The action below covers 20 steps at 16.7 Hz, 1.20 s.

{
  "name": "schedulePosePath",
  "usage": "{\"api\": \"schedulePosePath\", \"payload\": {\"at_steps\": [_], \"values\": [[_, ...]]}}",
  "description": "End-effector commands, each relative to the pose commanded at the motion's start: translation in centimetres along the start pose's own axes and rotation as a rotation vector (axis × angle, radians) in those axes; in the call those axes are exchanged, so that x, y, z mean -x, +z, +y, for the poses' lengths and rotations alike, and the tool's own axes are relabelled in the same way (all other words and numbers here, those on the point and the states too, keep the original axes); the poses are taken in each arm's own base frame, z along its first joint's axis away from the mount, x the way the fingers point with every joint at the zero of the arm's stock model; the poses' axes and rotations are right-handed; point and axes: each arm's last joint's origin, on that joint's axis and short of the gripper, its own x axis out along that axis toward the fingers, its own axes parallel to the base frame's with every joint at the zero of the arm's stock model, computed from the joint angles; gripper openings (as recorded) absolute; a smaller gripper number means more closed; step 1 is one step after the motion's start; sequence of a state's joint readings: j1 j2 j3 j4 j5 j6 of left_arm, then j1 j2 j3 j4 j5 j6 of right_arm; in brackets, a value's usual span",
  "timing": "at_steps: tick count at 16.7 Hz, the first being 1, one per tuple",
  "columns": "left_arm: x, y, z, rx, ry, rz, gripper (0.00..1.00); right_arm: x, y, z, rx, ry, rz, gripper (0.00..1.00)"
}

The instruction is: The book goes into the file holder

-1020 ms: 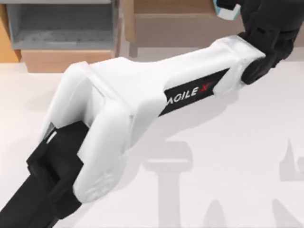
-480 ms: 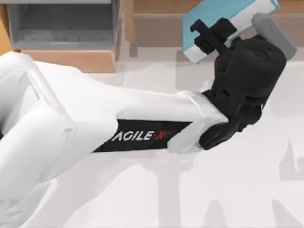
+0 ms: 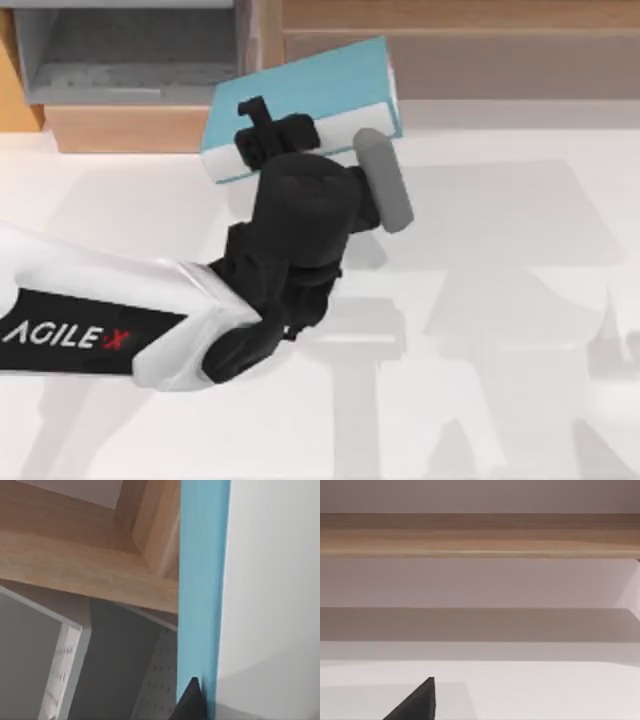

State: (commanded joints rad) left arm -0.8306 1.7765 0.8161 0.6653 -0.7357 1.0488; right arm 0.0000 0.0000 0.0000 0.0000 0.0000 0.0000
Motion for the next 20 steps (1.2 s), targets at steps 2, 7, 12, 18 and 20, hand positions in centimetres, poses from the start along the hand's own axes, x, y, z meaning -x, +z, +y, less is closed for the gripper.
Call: {"api": "schedulePosePath", "payload": {"at_steps": [2, 7, 12, 18, 20], "values": [[-0.3, -3.6, 0.4, -0.089, -0.023, 0.031, 0.0, 0.0, 0.0, 0.0, 0.0, 0.0, 0.0, 1.0], [-2.1, -10.3, 2.9, -0.221, -0.036, 0.063, 0.0, 0.0, 0.0, 0.0, 0.0, 0.0, 0.0, 1.0], [-5.4, -14.7, 5.7, -0.289, -0.024, 0.048, 0.0, 0.0, 0.0, 0.0, 0.0, 0.0, 0.0, 1.0], [-7.3, -16.8, 6.4, -0.32, -0.044, 0.027, 0.0, 0.0, 0.0, 0.0, 0.0, 0.0, 0.0, 1.0], [-7.3, -16.8, 6.4, -0.32, -0.044, 0.027, 0.0, 0.0, 0.0, 0.0, 0.0, 0.0, 0.0, 1.0]]}}
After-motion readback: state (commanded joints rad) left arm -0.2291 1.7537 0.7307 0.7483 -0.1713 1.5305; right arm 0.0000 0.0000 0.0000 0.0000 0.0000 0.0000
